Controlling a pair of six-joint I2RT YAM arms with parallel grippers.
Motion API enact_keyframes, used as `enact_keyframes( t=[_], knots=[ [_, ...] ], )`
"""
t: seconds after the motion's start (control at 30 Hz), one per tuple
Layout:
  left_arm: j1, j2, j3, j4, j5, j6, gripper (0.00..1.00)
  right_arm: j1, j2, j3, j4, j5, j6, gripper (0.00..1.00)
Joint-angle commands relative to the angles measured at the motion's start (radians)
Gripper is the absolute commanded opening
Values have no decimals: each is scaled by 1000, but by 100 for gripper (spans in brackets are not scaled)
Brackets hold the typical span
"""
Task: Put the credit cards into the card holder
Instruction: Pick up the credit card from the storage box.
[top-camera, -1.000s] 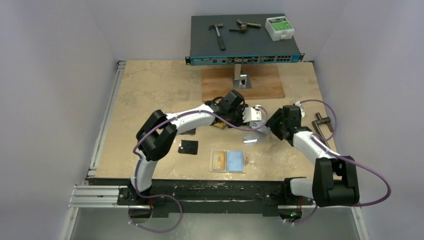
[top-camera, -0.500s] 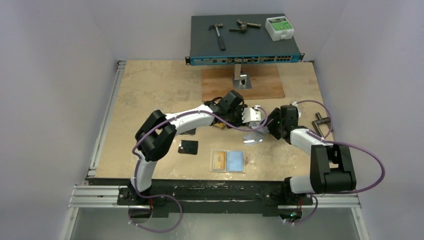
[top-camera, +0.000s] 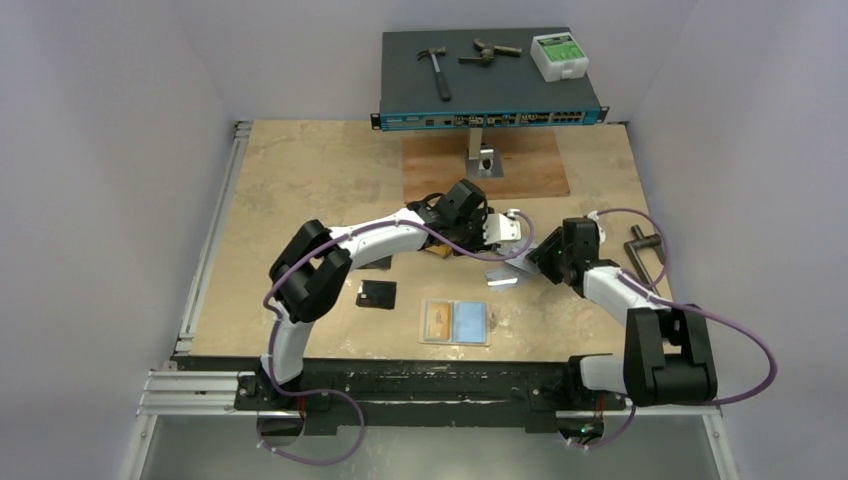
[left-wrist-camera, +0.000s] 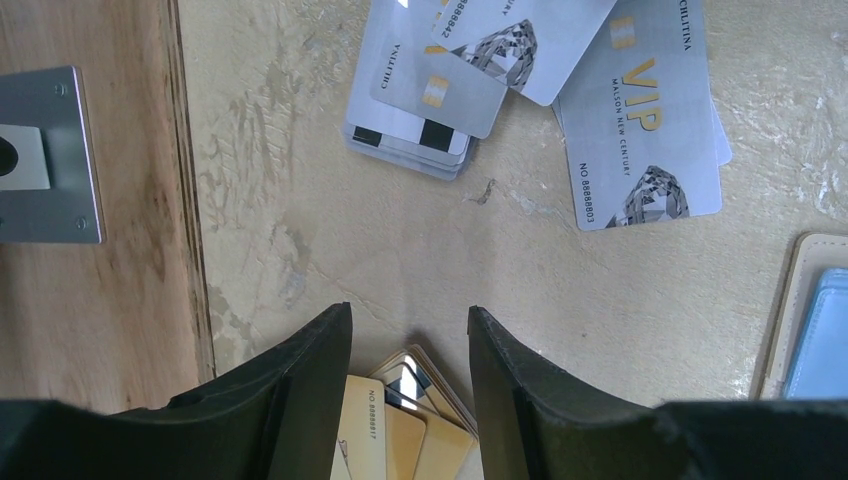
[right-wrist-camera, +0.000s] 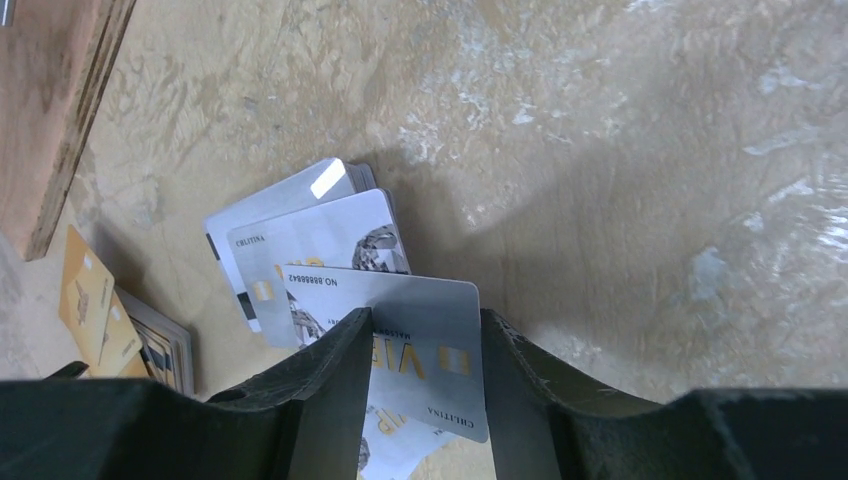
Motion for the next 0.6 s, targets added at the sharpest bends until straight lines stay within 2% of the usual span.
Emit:
enact_keyframes(
  t=[0.0,0.17,0.37,0.57],
  knots=[
    [7,-68,-6,9,10,-22,46,-6,-41,-4,-76,53,-13,40],
    [7,-72,-7,7,9,-23,46,-5,-44,14,-98,47,-19,35],
    [7,-71,-3,7,8,-26,46,-4,-90,57,-150,58,-26,11],
    [8,-77,-1,2,3,-29,46,-5,-147,74,-165,54,-27,7]
  ],
)
